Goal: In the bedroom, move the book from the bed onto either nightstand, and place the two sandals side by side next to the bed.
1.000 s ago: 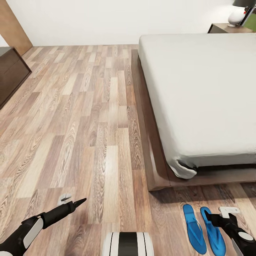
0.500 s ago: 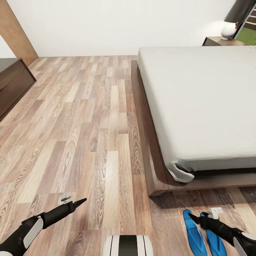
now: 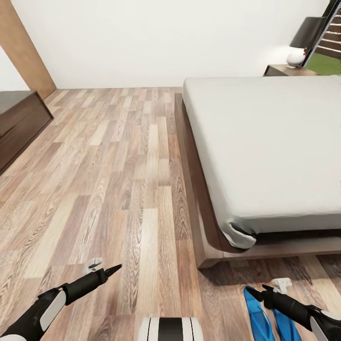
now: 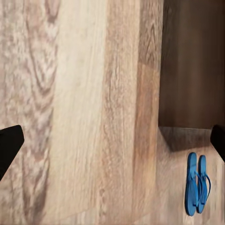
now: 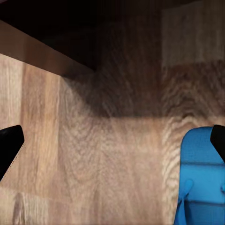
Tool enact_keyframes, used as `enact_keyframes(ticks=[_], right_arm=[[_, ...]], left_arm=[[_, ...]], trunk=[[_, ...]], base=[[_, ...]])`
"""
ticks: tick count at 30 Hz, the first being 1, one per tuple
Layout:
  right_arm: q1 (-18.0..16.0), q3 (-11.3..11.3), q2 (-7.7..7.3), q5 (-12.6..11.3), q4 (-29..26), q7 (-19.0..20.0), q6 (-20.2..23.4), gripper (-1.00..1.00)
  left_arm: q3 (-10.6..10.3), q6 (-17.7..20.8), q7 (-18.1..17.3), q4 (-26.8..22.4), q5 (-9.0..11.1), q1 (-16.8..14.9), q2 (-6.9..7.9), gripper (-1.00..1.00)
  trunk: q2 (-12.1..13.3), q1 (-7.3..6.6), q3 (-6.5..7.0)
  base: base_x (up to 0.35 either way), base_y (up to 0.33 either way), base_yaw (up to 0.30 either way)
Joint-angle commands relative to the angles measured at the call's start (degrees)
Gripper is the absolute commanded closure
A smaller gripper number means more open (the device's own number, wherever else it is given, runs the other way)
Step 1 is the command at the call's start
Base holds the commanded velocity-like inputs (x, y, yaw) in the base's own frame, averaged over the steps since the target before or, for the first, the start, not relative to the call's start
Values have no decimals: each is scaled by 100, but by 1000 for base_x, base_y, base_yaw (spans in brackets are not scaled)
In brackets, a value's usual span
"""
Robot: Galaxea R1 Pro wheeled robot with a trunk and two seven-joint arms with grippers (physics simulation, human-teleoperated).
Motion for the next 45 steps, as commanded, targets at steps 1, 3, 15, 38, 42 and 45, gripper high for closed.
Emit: enact_keyframes(ticks=[1, 3, 15, 38, 42, 45], right_arm=[[-2, -8, -8, -65, 14, 27, 61, -100], [5, -7, -19, -76, 285, 41, 58, -100], [17, -7, -22, -89, 1428, 58, 4, -100], [16, -7, -23, -89, 2021, -2, -74, -100], [15, -7, -22, -89, 2022, -3, -79, -100], [16, -7, -20, -88, 2030, -7, -79, -100]], left_arm=[[-27, 41, 4, 15, 58, -2, -18, -100], [-36, 10, 0, 269, 35, 6, -74, -100], [-42, -602, -30, 915, -78, 81, -109, -100], [-42, -628, -2, 1102, -86, 86, -131, -100], [-44, -747, 3, 1138, -86, 86, -138, -100], [-48, -794, 14, 1213, -89, 86, -163, -100]], trunk=[[0, -3, 19], [3, -8, 63], [19, -39, 329], [50, -99, 839], [55, -109, 927], [59, -117, 994]], base=[[0, 0, 0], [0, 0, 0], [0, 0, 0], [0, 0, 0], [0, 0, 0], [0, 0, 0]])
